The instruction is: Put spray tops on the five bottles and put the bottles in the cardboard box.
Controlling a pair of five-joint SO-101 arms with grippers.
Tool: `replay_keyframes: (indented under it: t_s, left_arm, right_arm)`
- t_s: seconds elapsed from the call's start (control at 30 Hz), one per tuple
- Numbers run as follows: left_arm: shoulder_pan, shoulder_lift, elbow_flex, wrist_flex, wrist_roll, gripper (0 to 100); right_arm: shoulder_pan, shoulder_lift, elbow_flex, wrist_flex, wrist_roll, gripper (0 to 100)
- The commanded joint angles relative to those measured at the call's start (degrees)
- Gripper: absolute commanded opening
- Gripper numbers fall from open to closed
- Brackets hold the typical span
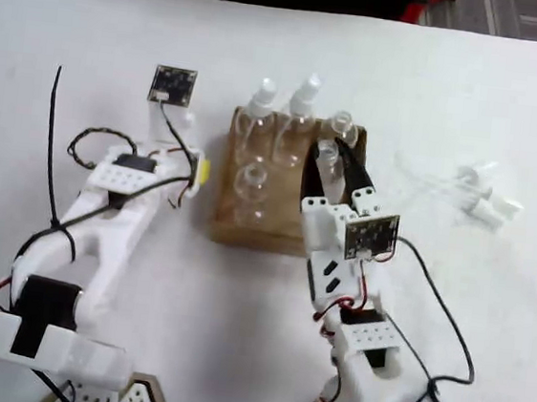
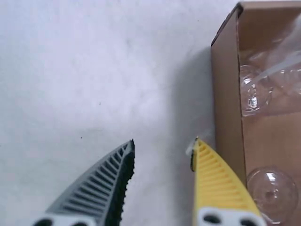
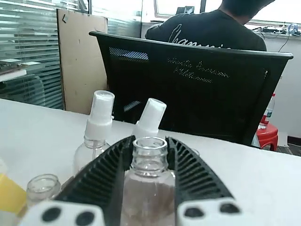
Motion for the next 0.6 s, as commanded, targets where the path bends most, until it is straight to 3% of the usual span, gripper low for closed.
replay_keyframes:
  t_s: [0.0,0.27,0.57]
  left_arm:
    - [0.5,-0.1,-3.0,-1.4,-0.5,19]
    - [0.5,-0.1,-3.0,-1.4,-0.5,19]
    - [0.5,-0.1,-3.0,-1.4,-0.5,19]
  right_arm:
    - [1.5,7.4,-0.5,-8.6,0.4,1.6]
    - [2.1,16.9,2.3,-20.9,0.9,1.6]
    - [2.1,19.7,2.5,-21.6,0.9,2.0]
